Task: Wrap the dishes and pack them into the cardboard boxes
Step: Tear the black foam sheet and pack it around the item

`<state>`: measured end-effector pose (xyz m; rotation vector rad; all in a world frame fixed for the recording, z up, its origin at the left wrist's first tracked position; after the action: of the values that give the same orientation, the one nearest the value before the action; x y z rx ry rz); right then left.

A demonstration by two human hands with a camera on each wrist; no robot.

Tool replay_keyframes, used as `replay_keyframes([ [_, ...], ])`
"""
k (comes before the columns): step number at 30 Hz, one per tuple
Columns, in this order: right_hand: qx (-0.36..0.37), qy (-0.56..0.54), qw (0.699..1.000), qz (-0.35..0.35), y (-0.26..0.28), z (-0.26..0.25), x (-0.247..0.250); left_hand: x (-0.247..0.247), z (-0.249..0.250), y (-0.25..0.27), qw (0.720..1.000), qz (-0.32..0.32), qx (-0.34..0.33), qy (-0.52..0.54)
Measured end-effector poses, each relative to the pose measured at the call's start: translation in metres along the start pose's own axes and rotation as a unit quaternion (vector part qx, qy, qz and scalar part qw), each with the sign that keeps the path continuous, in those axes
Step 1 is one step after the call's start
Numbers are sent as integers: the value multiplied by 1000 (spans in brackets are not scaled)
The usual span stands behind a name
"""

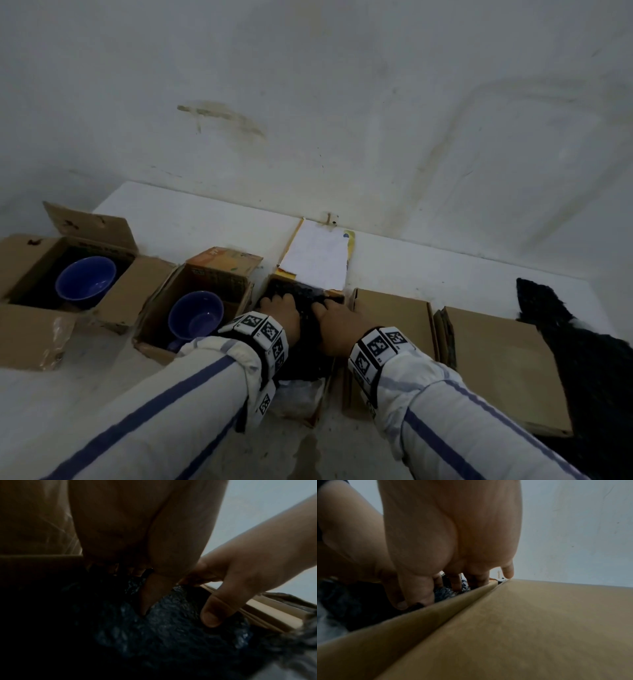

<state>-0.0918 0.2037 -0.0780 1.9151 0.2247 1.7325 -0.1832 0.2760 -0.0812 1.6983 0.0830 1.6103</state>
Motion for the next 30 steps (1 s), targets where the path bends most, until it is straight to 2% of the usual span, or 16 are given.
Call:
replay_keyframes([
  [5,10,-19,1000,15,-1,0,2,4,3,3,999,11,-6,-37],
  [8,20,-12,999,22,2,3,6,10,3,8,997,26,-38,-61],
  [12,26,-35,990,134,7,1,23,15,6,17,978,165,-91,-88],
  [15,69,-51,975,206,6,-8,35,16,7,21,972,206,-84,-70],
  [18,123,-34,980,151,-3,-14,33,12,4,17,982,156,-85,-69],
  [21,130,-29,990,43,-7,-13,26,6,0,12,993,65,-76,-54],
  [24,127,26,990,-53,-5,-12,19,1,-2,4,998,11,-63,-17],
  [30,86,-49,990,-97,-9,-9,18,-1,-7,0,996,-25,-72,39],
])
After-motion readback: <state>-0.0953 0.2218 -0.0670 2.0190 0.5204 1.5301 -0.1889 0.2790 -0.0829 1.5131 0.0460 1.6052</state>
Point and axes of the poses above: each hand's wrist, its own y-axis away from the middle knuckle, its own x-axis out of the back of the hand, z = x × y, the point moved 2 cm from there along -y, towards the middle knuckle, and after that the axes turned 2 degrees about -y, right-handed, at the moved point
